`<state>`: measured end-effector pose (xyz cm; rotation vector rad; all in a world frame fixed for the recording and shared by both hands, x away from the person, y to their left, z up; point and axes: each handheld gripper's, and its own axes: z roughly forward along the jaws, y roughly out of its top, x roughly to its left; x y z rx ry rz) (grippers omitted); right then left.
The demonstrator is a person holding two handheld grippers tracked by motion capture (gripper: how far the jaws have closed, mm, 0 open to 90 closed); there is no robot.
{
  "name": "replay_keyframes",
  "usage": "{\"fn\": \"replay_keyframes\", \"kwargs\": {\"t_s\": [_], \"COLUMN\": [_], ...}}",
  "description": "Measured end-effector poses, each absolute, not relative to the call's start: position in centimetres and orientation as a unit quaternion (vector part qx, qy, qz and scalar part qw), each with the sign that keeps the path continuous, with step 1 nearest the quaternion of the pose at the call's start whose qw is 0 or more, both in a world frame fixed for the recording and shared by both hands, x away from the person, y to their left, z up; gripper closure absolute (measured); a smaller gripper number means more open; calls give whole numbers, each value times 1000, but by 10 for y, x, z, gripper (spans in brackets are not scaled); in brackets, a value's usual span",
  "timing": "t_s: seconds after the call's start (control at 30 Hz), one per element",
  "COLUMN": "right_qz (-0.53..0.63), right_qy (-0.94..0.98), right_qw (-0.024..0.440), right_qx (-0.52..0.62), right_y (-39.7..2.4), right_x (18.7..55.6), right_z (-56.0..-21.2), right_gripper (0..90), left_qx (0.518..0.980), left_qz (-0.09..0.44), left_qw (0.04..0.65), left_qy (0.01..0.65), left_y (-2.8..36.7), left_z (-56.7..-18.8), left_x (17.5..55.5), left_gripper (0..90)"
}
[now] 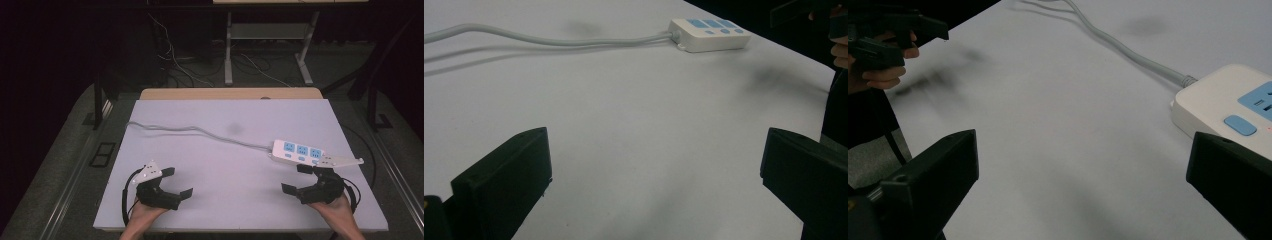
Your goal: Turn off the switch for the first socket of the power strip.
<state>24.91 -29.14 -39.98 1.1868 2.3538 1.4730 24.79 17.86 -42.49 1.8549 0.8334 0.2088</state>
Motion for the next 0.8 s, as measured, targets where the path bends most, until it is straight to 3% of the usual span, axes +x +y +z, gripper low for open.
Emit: {"fn": "replay_keyframes", "kwargs": {"t_s": [0.8], "right_qz": [460], "right_qy": [805], "right_qw": [67], "right_qx": [369], "right_y": [-291], "right_x": [277], "right_z": [-368], "right_gripper": [2], "left_qx": [772], "left_qz": [82], "left_qw": [524], "left_qy": [350], "left_y": [179], "left_z": [-426], "left_x": [247], "left_gripper": [0]}}
